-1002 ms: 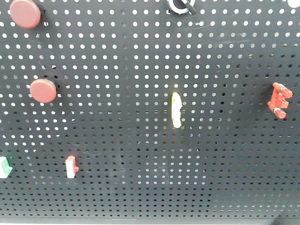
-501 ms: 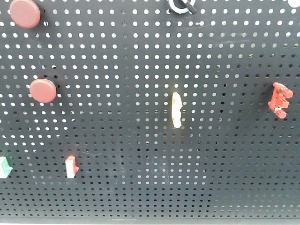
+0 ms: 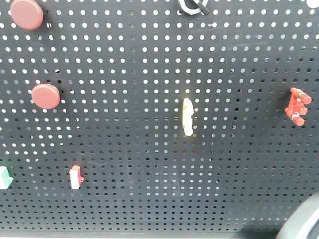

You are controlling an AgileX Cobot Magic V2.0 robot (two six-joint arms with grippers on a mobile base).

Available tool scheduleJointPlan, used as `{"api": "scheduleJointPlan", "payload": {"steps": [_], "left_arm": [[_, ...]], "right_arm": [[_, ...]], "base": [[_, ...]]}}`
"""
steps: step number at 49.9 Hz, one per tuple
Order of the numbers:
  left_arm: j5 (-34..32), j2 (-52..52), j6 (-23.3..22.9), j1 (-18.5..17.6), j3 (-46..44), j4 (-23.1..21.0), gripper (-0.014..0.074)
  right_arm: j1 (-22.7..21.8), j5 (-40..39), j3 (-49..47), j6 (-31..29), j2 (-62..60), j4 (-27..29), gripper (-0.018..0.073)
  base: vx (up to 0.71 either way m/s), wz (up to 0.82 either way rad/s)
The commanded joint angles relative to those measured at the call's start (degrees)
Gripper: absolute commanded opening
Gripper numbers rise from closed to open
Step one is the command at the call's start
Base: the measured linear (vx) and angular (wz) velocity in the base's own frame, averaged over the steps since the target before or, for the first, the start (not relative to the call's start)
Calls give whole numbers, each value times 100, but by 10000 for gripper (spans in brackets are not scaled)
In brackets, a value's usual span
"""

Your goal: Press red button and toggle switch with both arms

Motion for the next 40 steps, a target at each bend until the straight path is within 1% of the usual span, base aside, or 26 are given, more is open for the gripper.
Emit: {"api": "scheduleJointPlan", "payload": {"steps": [1,4,7,10,14,18,23,31,33,38,40], "left_arm": [[-449,-35,-46,4,199,-16,1],[-449,-35,-46,4,199,-16,1],[-449,-35,-46,4,199,-16,1],[-449,-35,-46,4,199,-16,1],[-449,-35,-46,4,199,-16,1],[-449,-35,-46,4,199,-16,1],[-449,-35,-46,4,199,-16,1],[-449,-35,-46,4,199,-16,1],[-449,-35,-46,4,199,-16,1],[-449,-35,-46,4,199,-16,1],[-449,-27,-48,4,194,-16,1]], "right_arm": [[-783,-408,-171,-197,-174,-242,-3],[-1275,-370,-171,-197,-306,-417,-3],[-1635,-312,-155,-197,-472,-602,-3],[-1907,-303,-53,-202,-729,-703,-3],[-2272,-309,241,-188,-1226,-704,-3],[-2553,-315,804,-158,-1787,-704,-3],[-2707,-335,1567,58,-2608,-704,-3],[-2734,-479,2792,865,-3857,-691,-3],[-2734,-492,3018,1082,-4138,-692,-3],[-2734,-502,3504,1412,-4919,-625,-3],[-2755,-390,3508,1481,-4946,-571,-3]], "base": [[0,0],[0,0],[0,0],[0,0],[0,0],[0,0],[0,0],[0,0],[0,0],[0,0],[0,0]]}}
